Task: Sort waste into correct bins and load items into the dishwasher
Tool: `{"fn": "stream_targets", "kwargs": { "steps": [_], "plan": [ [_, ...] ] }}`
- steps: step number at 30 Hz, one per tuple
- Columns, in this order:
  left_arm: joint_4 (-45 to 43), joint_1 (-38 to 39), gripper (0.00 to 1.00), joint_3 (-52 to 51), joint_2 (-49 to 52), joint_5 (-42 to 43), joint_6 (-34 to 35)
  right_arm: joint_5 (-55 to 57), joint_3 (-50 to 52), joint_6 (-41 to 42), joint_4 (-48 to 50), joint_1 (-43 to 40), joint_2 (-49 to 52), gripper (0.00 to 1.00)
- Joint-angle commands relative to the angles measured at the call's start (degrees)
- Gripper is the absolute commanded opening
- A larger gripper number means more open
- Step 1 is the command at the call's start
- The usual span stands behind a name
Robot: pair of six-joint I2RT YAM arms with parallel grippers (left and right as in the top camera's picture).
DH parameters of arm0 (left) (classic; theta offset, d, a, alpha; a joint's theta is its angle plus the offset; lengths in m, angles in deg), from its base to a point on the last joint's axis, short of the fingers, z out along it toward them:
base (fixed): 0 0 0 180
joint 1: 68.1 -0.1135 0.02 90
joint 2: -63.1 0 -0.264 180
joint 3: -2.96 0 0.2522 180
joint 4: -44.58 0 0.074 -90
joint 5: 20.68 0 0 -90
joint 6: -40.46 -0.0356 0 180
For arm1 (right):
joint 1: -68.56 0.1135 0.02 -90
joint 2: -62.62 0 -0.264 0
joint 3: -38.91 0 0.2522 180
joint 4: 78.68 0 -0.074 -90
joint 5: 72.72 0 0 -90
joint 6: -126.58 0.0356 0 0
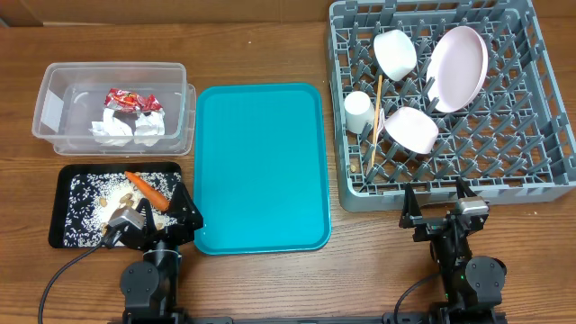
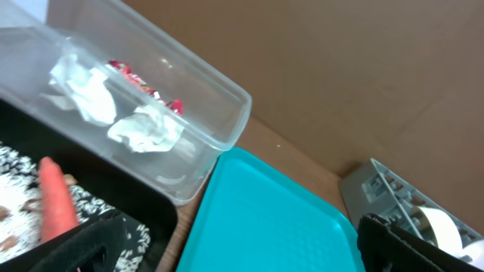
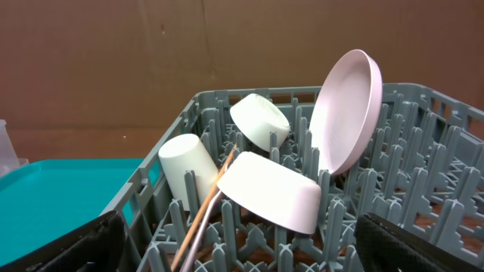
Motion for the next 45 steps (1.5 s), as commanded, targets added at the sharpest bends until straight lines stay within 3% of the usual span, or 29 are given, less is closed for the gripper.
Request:
{"fn": "stream_targets", "kwargs": {
  "steps": [1, 8, 11, 45],
  "plan": [
    [-0.94, 1.09, 1.0, -0.61, -1.03, -1.66, -6.12, 0.04, 0.59, -0.39, 0.44, -0.22, -0.57, 1.0],
    [-0.87, 3.06, 1.0, -0.63, -1.03, -1.57, -30.34, 0.04, 0.59, -0.39, 0.44, -0.22, -0.57, 1.0],
    [-0.87, 3.06, 1.0, -0.63, -1.03, -1.57, -33.64, 0.04, 0.59, -0.39, 0.44, -0.22, -0.57, 1.0],
    [-0.9, 3.06, 1.0, -0.61, -1.01, -0.94, -33.77, 0.04, 0.59, -0.39, 0.44, -0.22, -0.57, 1.0]
  ]
}}
